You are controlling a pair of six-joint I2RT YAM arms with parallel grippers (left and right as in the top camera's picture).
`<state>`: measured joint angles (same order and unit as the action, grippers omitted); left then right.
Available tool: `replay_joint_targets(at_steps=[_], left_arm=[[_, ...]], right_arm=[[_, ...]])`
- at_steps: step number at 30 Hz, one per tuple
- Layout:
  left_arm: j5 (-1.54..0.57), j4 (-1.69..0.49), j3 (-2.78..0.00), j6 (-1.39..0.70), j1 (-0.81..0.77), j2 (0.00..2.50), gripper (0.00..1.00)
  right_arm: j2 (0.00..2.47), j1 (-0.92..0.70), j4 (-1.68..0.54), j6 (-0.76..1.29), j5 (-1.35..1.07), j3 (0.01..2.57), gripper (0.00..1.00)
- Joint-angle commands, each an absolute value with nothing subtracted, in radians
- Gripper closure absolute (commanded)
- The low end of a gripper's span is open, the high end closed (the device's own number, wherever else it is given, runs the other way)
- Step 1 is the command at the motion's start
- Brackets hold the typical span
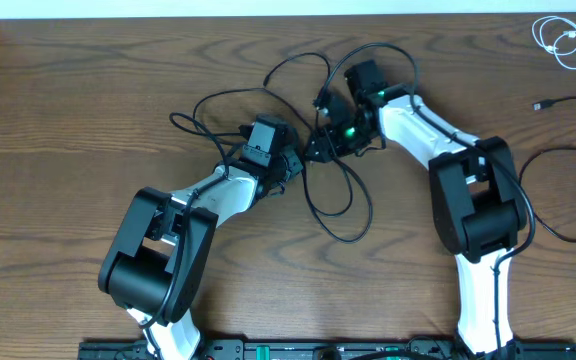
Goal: Untangle cables
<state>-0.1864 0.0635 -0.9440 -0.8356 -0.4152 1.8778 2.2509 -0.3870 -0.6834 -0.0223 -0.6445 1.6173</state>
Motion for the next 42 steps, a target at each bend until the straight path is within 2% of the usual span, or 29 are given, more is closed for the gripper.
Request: replay_joint_targets(at_steps=[1, 4, 9, 16, 21, 29, 37, 42], left_arm=[[-0.199, 0.071, -0.931, -0.853, -0.418, 1.897, 0.93], [-0.204, 0.097, -0.931, -0.857, -0.416, 1.897, 0.92], [-0.268, 0.122, -0.931, -0.923, -0.392, 1.897, 0.92], [-0.431, 0.140, -0.931, -0.942, -0.319, 1.895, 0.92], [-0.447, 0.137, -0.931, -0.929, -0.256, 1.894, 0.93], [-0.620, 0.144, -0.931, -0.929, -0.120, 1.895, 0.92], [-0.696, 0.144, -0.931, -0.949, -0.096, 1.895, 0.93], [-0.697, 0.142, -0.931, -0.956, -0.096, 1.895, 0.93]], right_arm=[[2.285, -0.427, -0.701, -0.043, -0.621, 1.590, 0.36], [2.285, -0.459, -0.703, -0.033, -0.607, 1.590, 0.45], [2.285, -0.498, -0.688, 0.115, -0.466, 1.590, 0.43], [2.285, -0.521, -0.663, 0.208, -0.466, 1.590, 0.43], [2.286, -0.545, -0.641, 0.235, -0.446, 1.590, 0.46], [2.310, -0.630, -0.589, 0.307, -0.241, 1.590, 0.47], [2.323, -0.658, -0.496, 0.588, -0.180, 1.590, 0.47], [2.323, -0.663, -0.429, 0.669, -0.198, 1.590, 0.48]])
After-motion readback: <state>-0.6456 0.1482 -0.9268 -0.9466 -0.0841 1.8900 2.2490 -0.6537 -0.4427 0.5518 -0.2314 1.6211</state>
